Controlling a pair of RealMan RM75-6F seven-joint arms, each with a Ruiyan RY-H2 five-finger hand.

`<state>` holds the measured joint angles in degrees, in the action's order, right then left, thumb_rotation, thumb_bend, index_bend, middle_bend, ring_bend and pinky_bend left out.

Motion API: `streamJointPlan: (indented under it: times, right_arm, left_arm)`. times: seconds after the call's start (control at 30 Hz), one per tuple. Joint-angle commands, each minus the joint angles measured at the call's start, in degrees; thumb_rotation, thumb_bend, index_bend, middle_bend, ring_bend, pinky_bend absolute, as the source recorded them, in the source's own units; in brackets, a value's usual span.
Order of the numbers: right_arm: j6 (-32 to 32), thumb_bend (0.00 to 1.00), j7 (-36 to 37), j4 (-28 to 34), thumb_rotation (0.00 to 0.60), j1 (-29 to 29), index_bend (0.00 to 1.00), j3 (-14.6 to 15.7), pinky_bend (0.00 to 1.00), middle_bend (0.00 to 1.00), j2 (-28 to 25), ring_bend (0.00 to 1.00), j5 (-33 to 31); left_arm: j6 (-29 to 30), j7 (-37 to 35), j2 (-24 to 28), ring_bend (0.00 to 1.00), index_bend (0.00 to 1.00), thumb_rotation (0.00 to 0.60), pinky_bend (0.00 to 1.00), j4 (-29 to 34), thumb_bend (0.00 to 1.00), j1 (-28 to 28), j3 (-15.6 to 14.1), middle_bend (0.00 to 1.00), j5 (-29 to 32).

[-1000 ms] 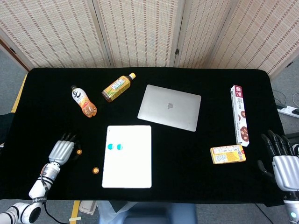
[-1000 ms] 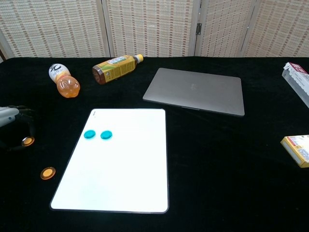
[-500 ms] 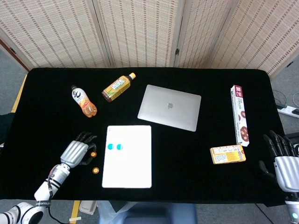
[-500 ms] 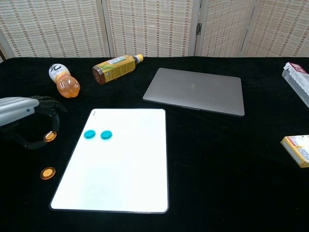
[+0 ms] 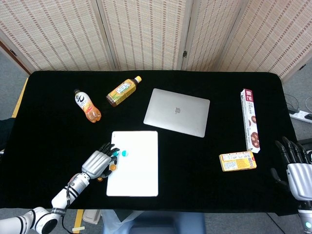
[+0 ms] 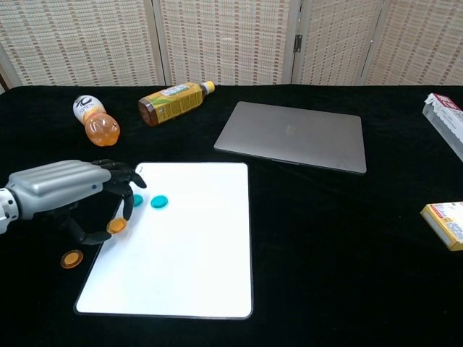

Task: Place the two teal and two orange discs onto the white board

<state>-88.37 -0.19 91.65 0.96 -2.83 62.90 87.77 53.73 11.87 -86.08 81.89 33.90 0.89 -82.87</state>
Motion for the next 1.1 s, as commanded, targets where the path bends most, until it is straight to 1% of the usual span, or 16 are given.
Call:
streamJointPlan:
  times: [0.03, 0.57, 0.63, 0.77, 0.83, 0.9, 1.03, 1.1]
  right_arm:
    - [0.1, 0.43, 0.0, 0.0, 0.600, 0.0, 0.00, 0.0, 0.00, 0.00, 0.0, 0.00, -0.1]
    - [0.0, 0.43, 0.1, 0.0, 0.600, -0.1, 0.00, -0.1, 0.00, 0.00, 0.0, 0.00, -0.3]
    - [0.1, 0.43, 0.1, -0.1, 0.600, -0.1, 0.00, -0.1, 0.00, 0.00, 0.0, 0.00, -0.3]
    - [0.1, 0.43, 0.2, -0.1, 0.600, -0.1, 0.00, -0.1, 0.00, 0.00, 0.0, 0.00, -0.2]
    - [0.1, 0.43, 0.2, 0.0, 0.600, 0.0, 0.00, -0.2, 0.00, 0.00, 0.0, 0.00, -0.3]
    - [0.1, 0.43, 0.1, 0.1, 0.600, 0.0, 0.00, -0.2, 0.00, 0.00, -0.1, 0.00, -0.1]
    - [-0.1, 0.43, -0.1, 0.2, 0.600, 0.0, 0.00, -0.2, 0.00, 0.00, -0.2, 0.00, 0.0]
    - [-0.1, 0.43, -0.1, 0.3, 0.600, -0.1, 0.00, -0.2, 0.00, 0.00, -0.2, 0.00, 0.1]
  left_arm:
    - [-0.3, 0.6, -0.5, 0.00, 0.50, 0.600, 0.00, -0.3, 0.40, 0.2, 0.0, 0.17, 0.7]
    - [-0.4, 0.9, -2.0, 0.00, 0.47, 0.600, 0.00, -1.0, 0.39, 0.8, -0.2, 0.17, 1.4]
    - [0.0, 1.0, -2.0, 0.00, 0.43, 0.600, 0.00, -0.9, 0.39, 0.8, -0.2, 0.16, 1.3]
    - [2.4, 0.6, -1.9, 0.00, 0.27, 0.600, 0.00, -0.2, 0.34, 0.0, -0.3, 0.13, 0.4]
    - [3.6, 0.2, -1.4, 0.00, 0.23, 0.600, 0.00, 0.3, 0.34, -0.4, -0.4, 0.12, -0.3]
    - [4.7, 0.0, -0.5, 0.00, 0.24, 0.600, 0.00, 0.9, 0.34, -0.8, -0.5, 0.12, -0.9]
    - [6.8, -1.0, 1.9, 0.00, 0.35, 0.600, 0.00, 1.8, 0.34, -1.8, -1.2, 0.12, -2.2]
    - [7.9, -1.5, 3.0, 0.00, 0.38, 0.600, 0.00, 1.9, 0.34, -2.6, -2.0, 0.12, -3.1]
